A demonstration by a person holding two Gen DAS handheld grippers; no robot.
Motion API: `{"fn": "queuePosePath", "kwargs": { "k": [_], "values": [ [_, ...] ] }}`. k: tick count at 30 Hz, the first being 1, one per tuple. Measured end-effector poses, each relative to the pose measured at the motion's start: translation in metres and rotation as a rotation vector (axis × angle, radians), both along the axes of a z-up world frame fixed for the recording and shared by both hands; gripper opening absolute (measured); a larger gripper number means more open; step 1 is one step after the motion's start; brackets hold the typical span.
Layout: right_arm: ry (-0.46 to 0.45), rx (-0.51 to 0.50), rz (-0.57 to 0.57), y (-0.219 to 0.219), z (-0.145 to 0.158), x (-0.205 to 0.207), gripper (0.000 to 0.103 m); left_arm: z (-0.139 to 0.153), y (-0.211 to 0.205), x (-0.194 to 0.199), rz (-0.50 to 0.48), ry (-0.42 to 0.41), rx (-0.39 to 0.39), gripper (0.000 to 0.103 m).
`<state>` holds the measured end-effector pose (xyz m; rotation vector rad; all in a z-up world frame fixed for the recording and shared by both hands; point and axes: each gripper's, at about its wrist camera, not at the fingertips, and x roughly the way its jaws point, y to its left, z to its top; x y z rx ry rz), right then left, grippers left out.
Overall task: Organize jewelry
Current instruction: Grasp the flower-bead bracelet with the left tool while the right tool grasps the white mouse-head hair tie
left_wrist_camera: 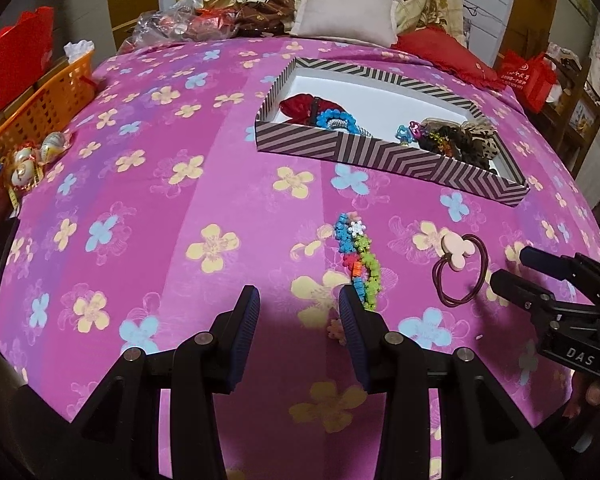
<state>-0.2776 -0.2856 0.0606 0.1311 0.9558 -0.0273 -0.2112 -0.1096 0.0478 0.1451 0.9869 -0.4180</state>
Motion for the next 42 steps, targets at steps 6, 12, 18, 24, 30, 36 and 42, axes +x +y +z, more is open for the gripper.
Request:
{"fn": "queuePosePath", "kwargs": {
  "k": [6, 12, 18, 24, 30, 36, 42],
  "values": [
    [-0.017, 0.0, 0.054, 0.01, 0.003, 0.011, 0.065, -0.003, 0.0, 0.002, -0.001, 0.008, 0.0, 0.024],
    [-0.013, -0.007, 0.07, 0.011, -0.002, 0.022, 0.065, -0.005, 0.003, 0.005, 0.012, 0.017, -0.013, 0.024],
    [0.003, -0.019, 0.093, 0.013, -0.011, 0.029, 0.065, -0.007, 0.005, 0.008, 0.021, 0.026, -0.024, 0.024],
    [0.015, -0.042, 0.143, 0.019, -0.021, 0.036, 0.057, -0.009, 0.006, 0.009, 0.021, 0.033, -0.026, 0.024],
    [0.016, -0.06, 0.162, 0.018, -0.023, 0.038, 0.052, -0.009, 0.006, 0.01, 0.027, 0.036, -0.031, 0.024],
    [0.007, -0.102, 0.198, 0.022, -0.024, 0.036, 0.051, -0.01, 0.006, 0.011, 0.027, 0.04, -0.037, 0.024],
    [-0.013, -0.108, 0.189, 0.021, -0.024, 0.035, 0.038, -0.008, 0.002, 0.011, 0.017, 0.055, -0.062, 0.024]
  ]
}}
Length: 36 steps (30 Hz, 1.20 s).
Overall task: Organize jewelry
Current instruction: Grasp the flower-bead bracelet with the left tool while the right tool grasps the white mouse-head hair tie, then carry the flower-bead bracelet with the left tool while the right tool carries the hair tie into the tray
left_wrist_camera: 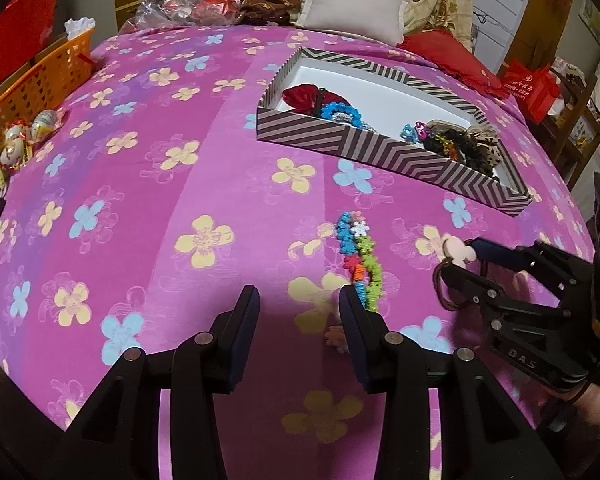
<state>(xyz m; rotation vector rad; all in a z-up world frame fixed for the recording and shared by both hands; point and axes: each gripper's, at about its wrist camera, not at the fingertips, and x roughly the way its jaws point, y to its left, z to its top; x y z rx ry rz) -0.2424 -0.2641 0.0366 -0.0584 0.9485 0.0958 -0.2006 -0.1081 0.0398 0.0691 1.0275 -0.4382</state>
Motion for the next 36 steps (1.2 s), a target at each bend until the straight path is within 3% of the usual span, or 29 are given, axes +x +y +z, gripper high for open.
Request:
{"fn": "queuePosePath", "kwargs": {
  "k": [18, 31, 33, 36],
  "values": [
    [-0.012, 0.029, -0.056, -0.018, 0.007, -0.02, 0.038, -0.002, -0.041, 0.014, -0.049, 0.045, -0.019, 0.024],
    [-0.011, 0.06, -0.063, -0.023, 0.001, -0.021, 0.038, -0.016, -0.062, 0.03, -0.035, 0.041, 0.033, 0.024],
    [-0.013, 0.06, -0.063, -0.023, 0.001, -0.021, 0.038, -0.017, -0.064, 0.03, -0.037, 0.033, 0.031, 0.02],
    [-0.014, 0.059, -0.064, -0.023, 0.001, -0.021, 0.038, -0.017, -0.067, 0.031, -0.041, 0.01, 0.055, 0.004]
  ]
}}
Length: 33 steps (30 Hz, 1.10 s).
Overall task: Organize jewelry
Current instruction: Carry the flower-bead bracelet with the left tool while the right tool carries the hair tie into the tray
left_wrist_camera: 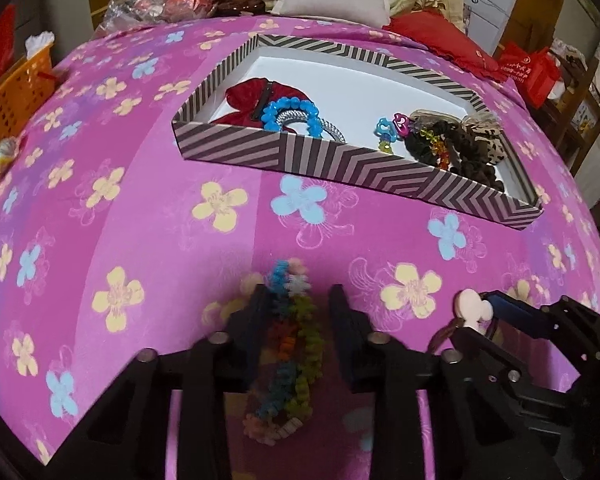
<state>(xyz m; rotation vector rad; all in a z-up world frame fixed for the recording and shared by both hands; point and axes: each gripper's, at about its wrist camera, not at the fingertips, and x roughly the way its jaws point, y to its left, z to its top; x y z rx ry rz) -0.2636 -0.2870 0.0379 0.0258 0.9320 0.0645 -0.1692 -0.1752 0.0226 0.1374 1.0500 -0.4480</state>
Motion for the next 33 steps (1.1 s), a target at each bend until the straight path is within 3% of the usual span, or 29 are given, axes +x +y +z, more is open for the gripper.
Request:
{"fn": "queuePosePath", "kwargs": {
  "k": [1, 12, 23, 33],
  "values": [
    [0.0, 0.003, -0.002, 0.0, 0.0, 0.0, 0.038, 0.0, 0.0, 0.001, 0.002, -0.004, 0.002, 0.0],
    [-0.007, 0.005, -0.009, 0.002, 0.002, -0.001, 0.038, 0.003, 0.007, -0.001, 0.002, -0.002, -0.04, 0.0],
    [-0.051, -0.003, -0.006, 0.006, 0.022, -0.005, 0.038, 0.035, 0.017, -0.002, -0.023, -0.04, -0.143, 0.0],
    [-0.085, -0.013, 0.001, 0.011, 0.039, -0.005, 0.038, 0.055, 0.021, 0.0, -0.029, -0.072, -0.173, 0.0]
  ]
}}
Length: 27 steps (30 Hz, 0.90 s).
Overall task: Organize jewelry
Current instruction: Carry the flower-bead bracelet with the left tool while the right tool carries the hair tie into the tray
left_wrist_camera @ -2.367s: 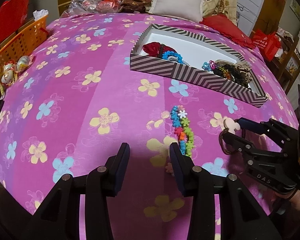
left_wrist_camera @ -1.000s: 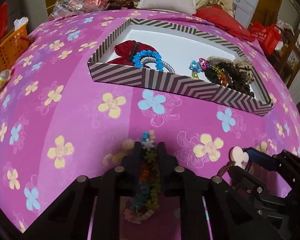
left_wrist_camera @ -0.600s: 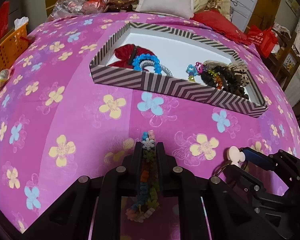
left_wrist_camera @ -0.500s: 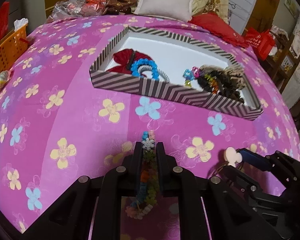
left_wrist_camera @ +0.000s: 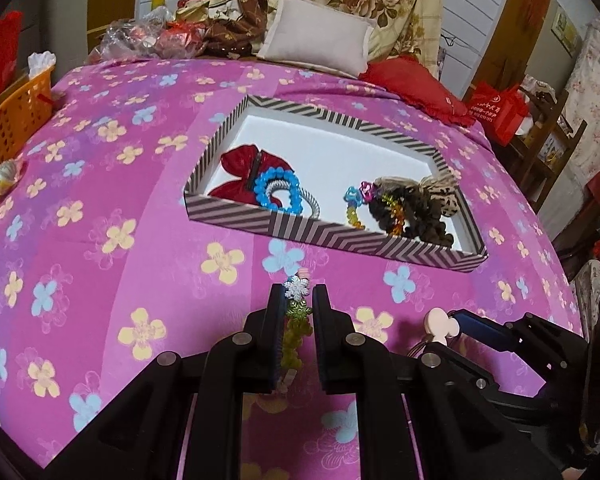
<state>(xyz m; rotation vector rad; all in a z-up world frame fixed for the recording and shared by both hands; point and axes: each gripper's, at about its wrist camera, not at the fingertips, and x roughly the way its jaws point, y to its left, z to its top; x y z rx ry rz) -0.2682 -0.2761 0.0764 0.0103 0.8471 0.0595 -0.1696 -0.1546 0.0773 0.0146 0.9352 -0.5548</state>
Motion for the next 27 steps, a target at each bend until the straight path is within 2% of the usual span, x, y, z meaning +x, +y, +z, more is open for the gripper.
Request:
{"fn": "queuePosePath", "kwargs": {
  "k": [16, 27],
  "values": [
    [-0.039, -0.018, -0.008, -0.003, 0.02, 0.007, 0.038, 0.021, -0.003, 0.002, 0.002, -0.045, 0.007, 0.0],
    [-0.068, -0.038, -0.027, -0.017, 0.038, 0.022, 0.038, 0.05, -0.02, 0.016, -0.015, -0.125, 0.021, 0.0]
  ]
}}
